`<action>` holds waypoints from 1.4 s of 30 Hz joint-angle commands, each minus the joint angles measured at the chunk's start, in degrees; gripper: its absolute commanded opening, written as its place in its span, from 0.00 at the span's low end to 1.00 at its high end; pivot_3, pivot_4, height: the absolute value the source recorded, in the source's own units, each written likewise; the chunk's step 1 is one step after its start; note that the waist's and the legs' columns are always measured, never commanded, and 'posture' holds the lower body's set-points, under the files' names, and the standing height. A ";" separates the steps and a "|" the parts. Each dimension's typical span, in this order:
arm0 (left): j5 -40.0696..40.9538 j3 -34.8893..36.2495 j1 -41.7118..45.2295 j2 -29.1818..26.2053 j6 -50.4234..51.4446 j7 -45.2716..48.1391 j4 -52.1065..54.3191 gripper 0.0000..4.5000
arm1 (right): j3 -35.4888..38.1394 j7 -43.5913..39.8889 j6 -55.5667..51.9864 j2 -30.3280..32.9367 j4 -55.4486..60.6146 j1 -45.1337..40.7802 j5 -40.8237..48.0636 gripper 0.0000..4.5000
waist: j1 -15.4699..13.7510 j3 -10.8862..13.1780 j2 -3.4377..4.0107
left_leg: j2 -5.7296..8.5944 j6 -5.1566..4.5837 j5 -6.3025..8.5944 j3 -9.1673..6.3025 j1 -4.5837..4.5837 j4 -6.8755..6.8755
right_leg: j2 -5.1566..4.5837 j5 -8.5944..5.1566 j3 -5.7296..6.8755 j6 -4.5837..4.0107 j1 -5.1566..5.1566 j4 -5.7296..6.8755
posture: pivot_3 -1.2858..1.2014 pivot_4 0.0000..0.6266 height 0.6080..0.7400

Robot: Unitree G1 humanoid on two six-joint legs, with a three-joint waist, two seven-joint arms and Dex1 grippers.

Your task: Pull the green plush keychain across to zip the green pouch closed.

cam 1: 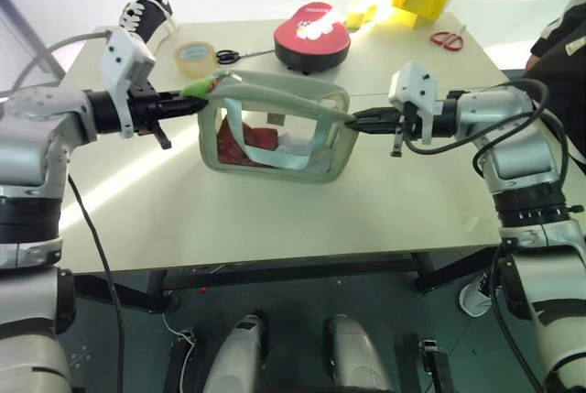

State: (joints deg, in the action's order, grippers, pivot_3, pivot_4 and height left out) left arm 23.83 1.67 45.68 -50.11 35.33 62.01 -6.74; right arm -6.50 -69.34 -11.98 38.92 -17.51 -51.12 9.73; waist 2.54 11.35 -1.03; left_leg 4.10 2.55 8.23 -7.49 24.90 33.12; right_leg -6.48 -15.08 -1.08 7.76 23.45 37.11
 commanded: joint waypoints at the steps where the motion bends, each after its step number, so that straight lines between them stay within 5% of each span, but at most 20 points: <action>1: -0.06 -0.58 -0.25 -1.48 -1.74 3.60 2.87 0.01 | 0.44 0.00 1.69 -0.86 0.76 -3.45 0.24 0.00 | 0.03 0.00 0.00 | 0.00 0.00 0.00 0.00 0.00 0.00 | 0.00 0.00 0.00 0.00 0.01 0.00 | 0.52 0.24 1.00; 11: -2.89 1.07 -7.44 -3.98 -6.03 4.08 3.02 0.01 | 0.43 -0.94 0.44 -0.94 2.94 -3.26 0.50 0.00 | -0.01 0.00 0.00 | -0.01 0.00 0.00 -0.01 0.00 0.02 | 0.00 0.00 0.00 0.00 -0.01 0.00 | 0.52 0.24 1.00; 12: -2.61 1.35 -7.81 -4.10 -5.77 4.08 3.45 0.17 | 0.40 -1.01 0.35 -1.00 3.08 -3.23 0.52 0.00 | 0.00 0.00 0.00 | -0.01 0.00 0.00 -0.01 0.00 0.02 | 0.00 0.00 0.00 0.00 0.00 0.00 | 0.52 0.24 1.00; 16: -1.37 2.78 -7.66 -4.86 -3.47 3.59 4.40 0.53 | 0.26 -1.16 0.36 -1.35 2.65 -3.63 0.31 0.00 | 0.11 0.00 0.00 | -0.03 0.00 0.00 -0.01 0.00 0.01 | 0.01 0.00 0.00 0.00 0.03 0.01 | 0.52 0.24 1.00; 23: 1.10 4.94 -6.04 -6.07 0.15 4.01 3.96 0.53 | 0.27 -1.20 1.02 -1.67 1.49 -3.85 -0.31 0.00 | 0.09 0.00 0.00 | -0.03 0.00 0.00 -0.02 0.00 0.01 | 0.02 0.00 0.00 0.00 0.01 0.01 | 0.52 0.24 1.00; 26: 1.22 4.96 -5.94 -6.43 0.20 4.43 3.45 0.34 | 0.35 -1.18 0.85 -1.67 1.63 -3.77 -0.27 0.00 | 0.08 0.00 0.00 | -0.03 0.00 0.00 -0.02 0.00 0.01 | 0.02 0.00 0.00 0.00 0.02 0.02 | 0.52 0.24 1.00; 29: 1.25 4.91 -5.89 -6.57 0.14 5.06 3.41 0.01 | 0.39 -1.10 0.78 -1.62 1.80 -3.65 -0.29 0.00 | 0.08 0.00 0.00 | -0.03 0.00 0.00 -0.01 0.00 0.01 | 0.02 0.00 0.00 0.00 0.02 0.02 | 0.52 0.24 1.00; 42: -6.60 -0.85 8.24 3.17 -13.00 1.09 -5.77 0.01 | 0.10 -0.78 0.14 -2.34 2.89 -3.58 -0.04 0.00 | -0.07 0.00 -0.01 | 0.02 0.00 -0.01 -0.03 0.00 0.08 | 0.02 0.00 0.01 0.01 -0.05 0.01 | 0.52 0.24 1.00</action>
State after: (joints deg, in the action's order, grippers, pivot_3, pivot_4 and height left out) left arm 17.68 1.36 52.37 -47.14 24.25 62.24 -13.64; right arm -6.73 -70.21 -12.11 36.67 -16.84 -52.78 9.12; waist 2.47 11.35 -1.04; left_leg 4.12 2.55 8.22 -7.52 24.90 33.20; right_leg -6.46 -15.07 -1.07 7.77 23.41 37.12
